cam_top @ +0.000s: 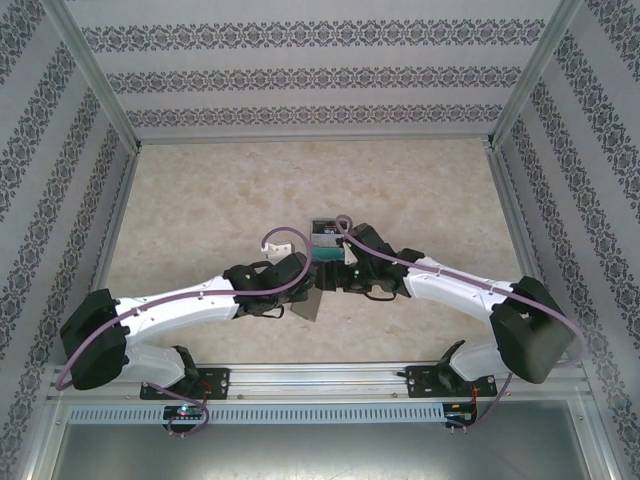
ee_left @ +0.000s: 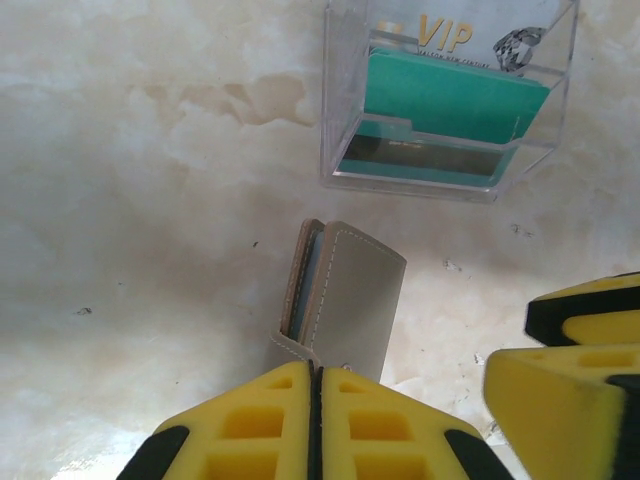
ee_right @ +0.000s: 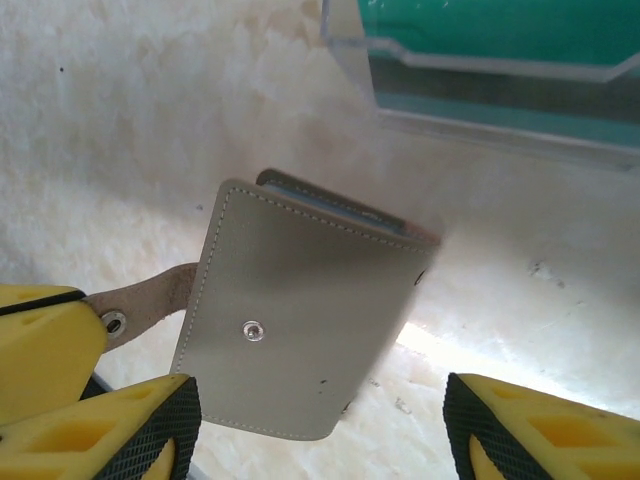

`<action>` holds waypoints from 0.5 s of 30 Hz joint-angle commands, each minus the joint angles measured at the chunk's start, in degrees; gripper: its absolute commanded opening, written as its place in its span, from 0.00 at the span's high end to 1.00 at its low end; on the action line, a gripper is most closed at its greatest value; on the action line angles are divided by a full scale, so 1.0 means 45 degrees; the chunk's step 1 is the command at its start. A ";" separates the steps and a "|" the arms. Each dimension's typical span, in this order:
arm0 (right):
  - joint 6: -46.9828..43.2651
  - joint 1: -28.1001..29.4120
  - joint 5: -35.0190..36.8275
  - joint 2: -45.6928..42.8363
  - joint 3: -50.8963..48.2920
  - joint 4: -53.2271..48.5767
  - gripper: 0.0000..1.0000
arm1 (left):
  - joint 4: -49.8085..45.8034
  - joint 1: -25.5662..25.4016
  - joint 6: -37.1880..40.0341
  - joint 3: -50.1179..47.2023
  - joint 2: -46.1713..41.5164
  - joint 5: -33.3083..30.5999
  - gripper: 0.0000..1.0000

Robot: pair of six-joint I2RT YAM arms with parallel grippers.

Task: Take the credit cards out of the card holder

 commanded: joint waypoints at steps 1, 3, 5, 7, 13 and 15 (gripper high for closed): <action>0.0366 0.0082 -0.0626 0.0302 0.0194 0.0449 0.32 | 0.0244 0.0006 -0.0045 -0.0185 -0.0700 -0.0180 1.00; 0.0361 0.0078 -0.0904 0.0573 0.0309 0.0558 0.26 | 0.0253 -0.0020 0.0009 -0.0171 -0.0850 -0.0215 1.00; 0.0386 0.0095 -0.1067 0.0842 0.0475 0.0552 0.26 | 0.0199 -0.0023 0.0069 -0.0109 -0.0918 -0.0217 1.00; 0.0373 0.0099 -0.1185 0.1031 0.0586 0.0567 0.27 | 0.0195 -0.0060 0.0154 -0.0046 -0.0952 -0.0218 1.00; 0.0332 0.0032 -0.1108 0.1239 0.0687 0.0467 0.34 | 0.0058 -0.0064 0.0020 -0.0109 -0.1000 -0.0382 1.00; 0.0313 0.0018 -0.1102 0.1271 0.0718 0.0440 0.36 | 0.0029 -0.0064 0.0058 -0.0054 -0.0987 -0.0390 1.00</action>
